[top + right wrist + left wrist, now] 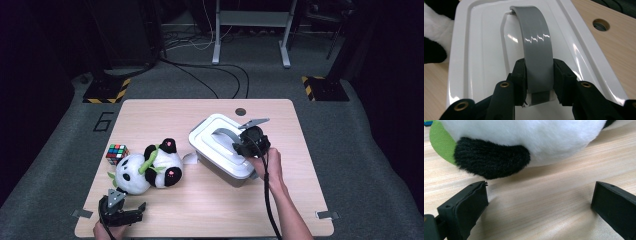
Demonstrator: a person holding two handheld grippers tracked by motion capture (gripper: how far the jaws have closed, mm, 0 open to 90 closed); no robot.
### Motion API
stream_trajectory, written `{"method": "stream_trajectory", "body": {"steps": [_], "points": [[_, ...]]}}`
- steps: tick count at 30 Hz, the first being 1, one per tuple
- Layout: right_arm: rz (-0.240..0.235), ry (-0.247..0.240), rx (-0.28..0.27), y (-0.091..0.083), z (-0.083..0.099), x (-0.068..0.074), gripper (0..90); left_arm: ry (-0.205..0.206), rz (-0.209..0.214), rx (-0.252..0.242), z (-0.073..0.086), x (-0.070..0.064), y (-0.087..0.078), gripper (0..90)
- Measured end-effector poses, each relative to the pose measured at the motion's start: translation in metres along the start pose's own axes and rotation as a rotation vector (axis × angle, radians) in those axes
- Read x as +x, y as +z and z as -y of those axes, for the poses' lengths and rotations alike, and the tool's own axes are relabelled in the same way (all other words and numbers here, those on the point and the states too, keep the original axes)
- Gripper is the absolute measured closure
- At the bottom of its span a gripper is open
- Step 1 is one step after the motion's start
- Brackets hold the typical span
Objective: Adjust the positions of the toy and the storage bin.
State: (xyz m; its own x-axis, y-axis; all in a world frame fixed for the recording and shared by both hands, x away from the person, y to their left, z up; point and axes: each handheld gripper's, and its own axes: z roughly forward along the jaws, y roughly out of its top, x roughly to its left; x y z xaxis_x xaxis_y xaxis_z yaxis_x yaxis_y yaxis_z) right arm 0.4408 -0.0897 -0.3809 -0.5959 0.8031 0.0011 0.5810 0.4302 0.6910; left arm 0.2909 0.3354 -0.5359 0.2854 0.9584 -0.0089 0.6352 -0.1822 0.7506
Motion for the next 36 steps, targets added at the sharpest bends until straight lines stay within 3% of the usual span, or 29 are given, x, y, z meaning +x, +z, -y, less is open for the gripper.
{"method": "stream_trajectory", "body": {"steps": [1,2,3,6,12,17,22,25,28,30,33,36], "points": [[0.000,0.000,0.000,0.000,0.000,0.000,62.8,0.000,0.000,0.000,0.000,0.000,0.000,0.5],[-0.043,-0.017,-0.023,0.001,-0.006,-0.003,60.1,0.002,0.002,0.000,0.000,0.000,0.000,0.5],[-0.043,-0.017,-0.023,0.001,-0.006,-0.003,60.1,0.002,0.002,0.000,0.000,0.000,0.000,0.5],[-0.044,-0.096,-0.024,0.005,-0.024,0.001,58.0,-0.002,0.003,0.003,0.000,0.000,0.000,0.5],[-0.062,-0.114,-0.004,0.013,-0.034,-0.004,65.5,0.004,0.007,0.004,0.000,0.001,-0.001,0.7],[-0.086,-0.107,0.002,0.015,-0.037,-0.008,66.7,0.010,0.011,0.008,0.000,0.000,-0.001,0.6],[-0.041,-0.086,0.019,0.013,-0.037,0.001,67.1,0.013,0.017,0.004,-0.001,0.002,0.000,0.8],[-0.035,-0.055,0.020,0.012,-0.036,0.003,67.0,0.021,0.014,0.007,-0.001,0.002,0.000,0.8],[-0.020,-0.056,0.031,0.012,-0.037,0.006,67.0,0.017,0.029,0.014,-0.002,0.003,0.001,0.8],[-0.025,-0.010,0.026,0.014,-0.038,0.007,67.0,0.021,0.031,0.016,-0.002,0.003,0.001,0.7],[-0.007,-0.018,0.038,0.015,-0.040,0.012,67.0,0.018,0.024,0.009,0.000,0.001,-0.001,0.7],[-0.019,0.037,0.022,0.019,-0.042,0.012,67.0,0.019,0.027,0.010,-0.002,0.003,0.001,0.8]]}}
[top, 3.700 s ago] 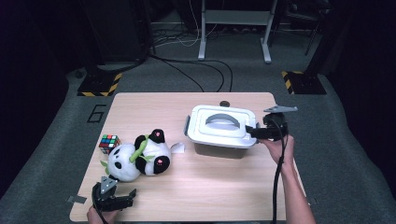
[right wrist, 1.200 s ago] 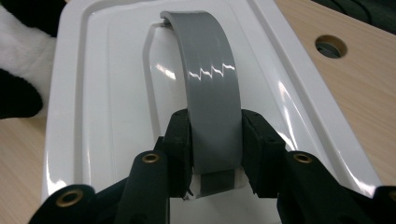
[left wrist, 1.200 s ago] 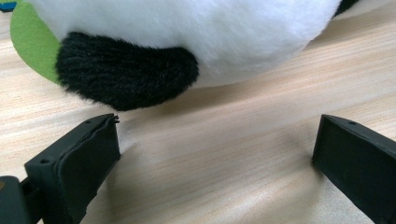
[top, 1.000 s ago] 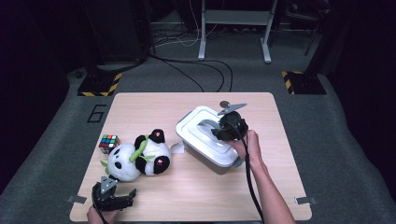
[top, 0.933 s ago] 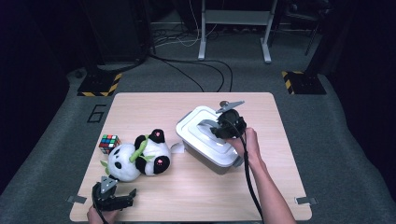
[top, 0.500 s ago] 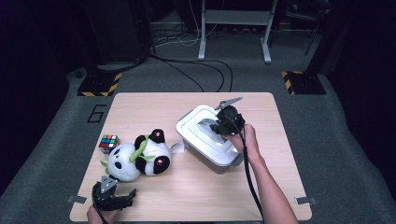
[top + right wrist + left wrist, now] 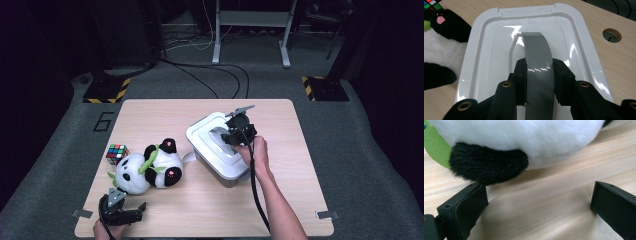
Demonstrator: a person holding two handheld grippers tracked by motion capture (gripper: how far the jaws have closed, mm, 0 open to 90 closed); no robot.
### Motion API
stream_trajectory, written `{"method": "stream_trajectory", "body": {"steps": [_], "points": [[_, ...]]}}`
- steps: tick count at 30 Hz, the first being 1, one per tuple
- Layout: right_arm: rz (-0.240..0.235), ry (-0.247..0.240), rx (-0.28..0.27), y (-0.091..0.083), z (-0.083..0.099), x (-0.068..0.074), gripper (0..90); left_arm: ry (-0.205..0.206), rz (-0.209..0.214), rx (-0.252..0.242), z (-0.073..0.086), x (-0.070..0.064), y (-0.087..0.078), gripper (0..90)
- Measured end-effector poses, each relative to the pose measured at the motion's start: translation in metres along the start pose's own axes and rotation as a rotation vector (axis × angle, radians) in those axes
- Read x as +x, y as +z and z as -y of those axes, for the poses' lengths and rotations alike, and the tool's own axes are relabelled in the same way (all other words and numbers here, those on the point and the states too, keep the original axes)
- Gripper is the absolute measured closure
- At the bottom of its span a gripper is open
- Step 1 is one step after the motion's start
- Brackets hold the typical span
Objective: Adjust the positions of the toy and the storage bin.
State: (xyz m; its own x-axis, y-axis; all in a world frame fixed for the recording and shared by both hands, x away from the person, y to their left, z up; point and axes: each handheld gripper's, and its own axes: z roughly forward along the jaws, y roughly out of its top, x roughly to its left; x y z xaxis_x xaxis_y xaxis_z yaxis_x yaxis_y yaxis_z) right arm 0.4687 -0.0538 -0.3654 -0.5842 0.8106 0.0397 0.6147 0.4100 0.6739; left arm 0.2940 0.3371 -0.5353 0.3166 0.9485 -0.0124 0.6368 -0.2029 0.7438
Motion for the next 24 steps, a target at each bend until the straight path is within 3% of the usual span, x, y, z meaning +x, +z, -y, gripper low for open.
{"method": "stream_trajectory", "body": {"steps": [4,12,24], "points": [[0.022,0.005,0.010,0.002,-0.004,0.011,67.0,-0.011,-0.011,-0.003,0.003,-0.002,-0.002,0.8],[0.049,0.024,-0.011,0.005,-0.003,0.019,67.0,-0.014,-0.014,-0.008,0.002,-0.002,-0.001,0.8],[0.029,0.015,-0.016,0.019,-0.018,0.019,67.1,-0.013,-0.012,-0.007,0.002,-0.001,-0.001,0.9]]}}
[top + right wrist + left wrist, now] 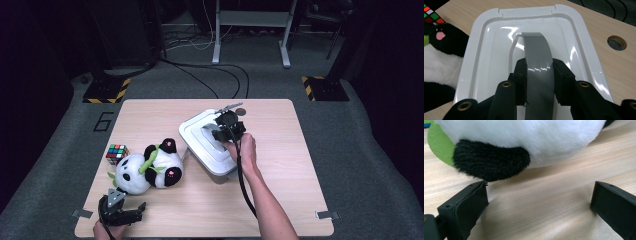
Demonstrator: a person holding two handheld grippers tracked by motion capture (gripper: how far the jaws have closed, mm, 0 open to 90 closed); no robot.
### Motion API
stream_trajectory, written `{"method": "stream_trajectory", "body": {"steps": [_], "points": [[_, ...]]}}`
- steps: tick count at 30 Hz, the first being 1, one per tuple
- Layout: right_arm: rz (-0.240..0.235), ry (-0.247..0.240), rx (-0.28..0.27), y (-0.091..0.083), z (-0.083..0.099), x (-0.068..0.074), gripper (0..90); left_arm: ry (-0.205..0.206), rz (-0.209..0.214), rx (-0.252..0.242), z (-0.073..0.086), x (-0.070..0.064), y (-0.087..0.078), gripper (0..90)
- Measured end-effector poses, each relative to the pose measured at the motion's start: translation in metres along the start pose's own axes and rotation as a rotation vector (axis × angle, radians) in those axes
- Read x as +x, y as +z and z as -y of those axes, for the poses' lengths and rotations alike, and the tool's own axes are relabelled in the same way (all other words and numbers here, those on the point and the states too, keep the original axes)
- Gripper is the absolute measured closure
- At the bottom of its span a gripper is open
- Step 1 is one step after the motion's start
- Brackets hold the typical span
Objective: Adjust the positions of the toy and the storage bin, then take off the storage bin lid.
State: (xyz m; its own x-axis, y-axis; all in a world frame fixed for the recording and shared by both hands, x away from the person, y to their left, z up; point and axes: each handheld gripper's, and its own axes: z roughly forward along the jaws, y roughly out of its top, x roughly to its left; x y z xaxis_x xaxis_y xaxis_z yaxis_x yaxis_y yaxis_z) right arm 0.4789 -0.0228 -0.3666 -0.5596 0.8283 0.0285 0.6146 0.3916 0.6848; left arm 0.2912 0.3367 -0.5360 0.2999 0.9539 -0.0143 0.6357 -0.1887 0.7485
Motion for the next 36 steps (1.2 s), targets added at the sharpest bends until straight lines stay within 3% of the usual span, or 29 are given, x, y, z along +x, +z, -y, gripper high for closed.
{"method": "stream_trajectory", "body": {"steps": [10,32,36], "points": [[-0.014,0.002,0.000,0.0042,-0.0038,0.0003,67.1,-0.003,-0.006,0.001,0.0003,-0.0002,-0.0005,1.0],[0.000,-0.024,-0.038,0.0032,-0.0018,-0.0006,67.0,-0.004,-0.008,-0.001,0.0002,0.0002,-0.0003,1.1],[-0.008,0.006,-0.061,-0.0032,-0.0011,-0.0040,67.0,-0.002,-0.009,0.002,-0.0001,0.0004,-0.0003,1.0]]}}
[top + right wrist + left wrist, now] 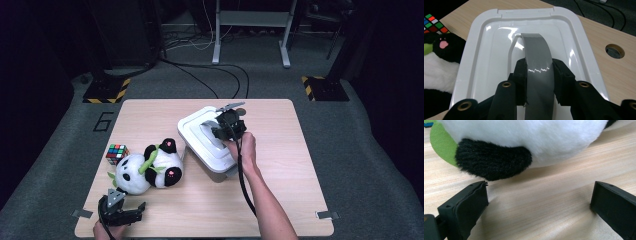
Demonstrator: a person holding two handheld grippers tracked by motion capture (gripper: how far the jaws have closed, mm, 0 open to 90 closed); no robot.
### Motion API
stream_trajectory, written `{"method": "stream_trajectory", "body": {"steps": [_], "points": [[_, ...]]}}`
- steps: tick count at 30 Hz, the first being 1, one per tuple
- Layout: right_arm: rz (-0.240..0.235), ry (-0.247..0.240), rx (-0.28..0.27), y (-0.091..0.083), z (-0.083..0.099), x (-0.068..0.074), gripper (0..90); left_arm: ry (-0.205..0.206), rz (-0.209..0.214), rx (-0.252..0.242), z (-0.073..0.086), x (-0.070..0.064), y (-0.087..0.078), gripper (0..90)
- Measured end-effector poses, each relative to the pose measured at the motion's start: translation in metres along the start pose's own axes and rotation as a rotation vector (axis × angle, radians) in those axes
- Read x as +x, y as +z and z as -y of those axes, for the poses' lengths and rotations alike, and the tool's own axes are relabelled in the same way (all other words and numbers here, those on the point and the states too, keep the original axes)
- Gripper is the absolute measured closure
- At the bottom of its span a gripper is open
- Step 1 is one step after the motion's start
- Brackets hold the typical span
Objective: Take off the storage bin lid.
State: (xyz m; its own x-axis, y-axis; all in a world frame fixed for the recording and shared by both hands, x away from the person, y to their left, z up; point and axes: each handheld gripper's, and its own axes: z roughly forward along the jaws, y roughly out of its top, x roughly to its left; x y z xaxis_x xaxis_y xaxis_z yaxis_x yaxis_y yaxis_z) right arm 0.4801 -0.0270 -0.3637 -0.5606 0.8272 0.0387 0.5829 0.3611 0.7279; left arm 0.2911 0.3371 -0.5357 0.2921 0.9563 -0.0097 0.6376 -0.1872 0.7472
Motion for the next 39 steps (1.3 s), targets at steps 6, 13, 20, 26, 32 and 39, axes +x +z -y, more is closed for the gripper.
{"method": "stream_trajectory", "body": {"steps": [6,13,20,26,32,39], "points": [[0.003,0.000,-0.032,-0.014,-0.002,-0.006,67.0,-0.001,0.000,-0.002,0.000,0.000,0.000,1.0],[0.012,-0.001,-0.056,-0.026,-0.003,-0.010,67.0,0.003,-0.002,-0.002,0.000,0.001,0.000,1.1],[0.036,-0.001,-0.076,-0.042,-0.004,-0.023,67.0,-0.001,-0.010,-0.003,0.000,0.001,0.000,1.0],[0.058,0.008,-0.085,-0.054,-0.005,-0.032,67.0,0.002,-0.009,0.001,0.000,0.001,0.000,1.0],[0.073,0.011,-0.091,-0.062,-0.004,-0.041,66.9,-0.008,-0.010,-0.011,0.000,0.000,0.001,1.0],[0.094,0.018,-0.078,-0.072,0.001,-0.053,67.0,-0.019,-0.023,-0.011,0.000,-0.001,0.000,1.1]]}}
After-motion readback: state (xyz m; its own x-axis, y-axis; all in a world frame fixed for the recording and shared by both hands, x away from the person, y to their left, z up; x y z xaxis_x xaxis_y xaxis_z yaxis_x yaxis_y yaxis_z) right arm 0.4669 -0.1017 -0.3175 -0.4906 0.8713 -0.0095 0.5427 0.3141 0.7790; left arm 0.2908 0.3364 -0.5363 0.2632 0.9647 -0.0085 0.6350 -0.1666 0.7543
